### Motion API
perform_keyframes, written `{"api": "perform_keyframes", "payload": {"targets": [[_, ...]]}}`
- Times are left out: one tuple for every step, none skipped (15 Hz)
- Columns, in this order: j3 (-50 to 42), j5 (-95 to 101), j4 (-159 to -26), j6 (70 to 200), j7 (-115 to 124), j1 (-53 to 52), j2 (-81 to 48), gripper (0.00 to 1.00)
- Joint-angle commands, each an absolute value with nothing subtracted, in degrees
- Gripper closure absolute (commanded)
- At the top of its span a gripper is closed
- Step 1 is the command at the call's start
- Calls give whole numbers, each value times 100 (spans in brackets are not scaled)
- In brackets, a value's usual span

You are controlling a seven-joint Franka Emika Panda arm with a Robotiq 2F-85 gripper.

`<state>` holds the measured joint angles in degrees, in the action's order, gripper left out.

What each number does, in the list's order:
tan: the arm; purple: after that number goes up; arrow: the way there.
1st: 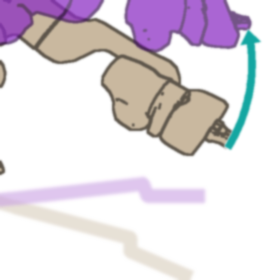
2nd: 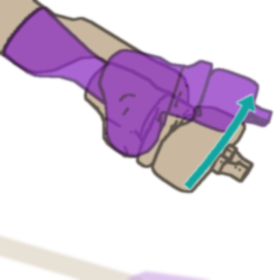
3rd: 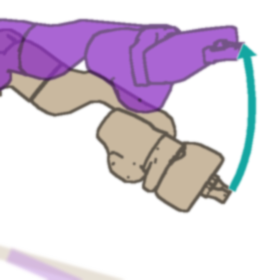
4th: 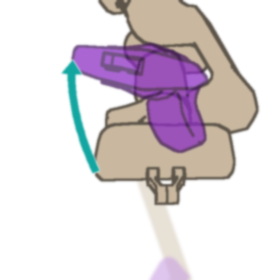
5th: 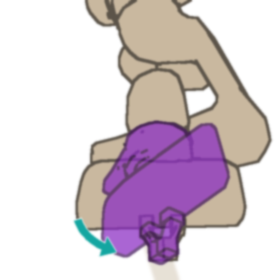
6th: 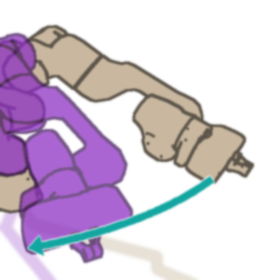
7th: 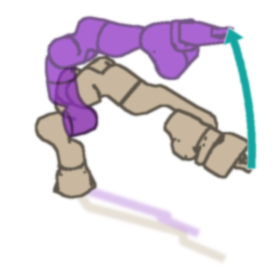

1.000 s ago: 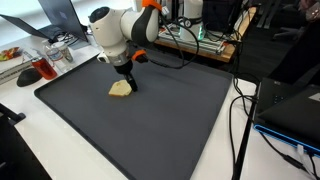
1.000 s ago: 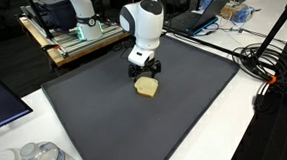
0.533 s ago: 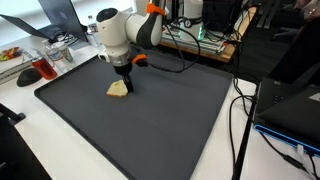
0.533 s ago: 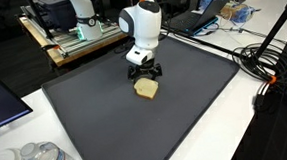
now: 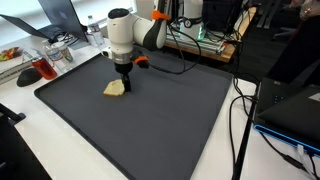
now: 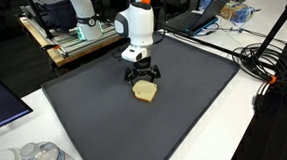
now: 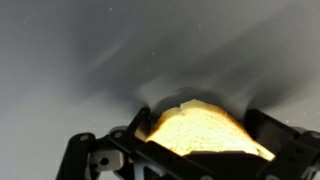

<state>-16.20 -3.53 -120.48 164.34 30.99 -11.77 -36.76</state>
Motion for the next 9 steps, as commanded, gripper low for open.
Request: {"api": "perform_keyframes", "payload": {"targets": [[-1952, -239, -12323, 17039, 3118, -1414, -3771, 25], [-2005, -263, -12360, 17141, 3070, -1455, -3782, 26], [-2052, -283, -12387, 17213, 3014, -1489, -3786, 34], [-2097, -295, -12411, 17257, 2967, -1531, -3789, 40], [-2147, -294, -12435, 17294, 2914, -1573, -3785, 47], [-2202, -289, -12451, 17313, 2868, -1619, -3781, 55], [-2257, -276, -12475, 17313, 2826, -1676, -3758, 62], [-2284, -264, -12490, 17301, 2765, -1704, -3727, 69], [-2312, -245, -12500, 17287, 2706, -1740, -3691, 76]]}}
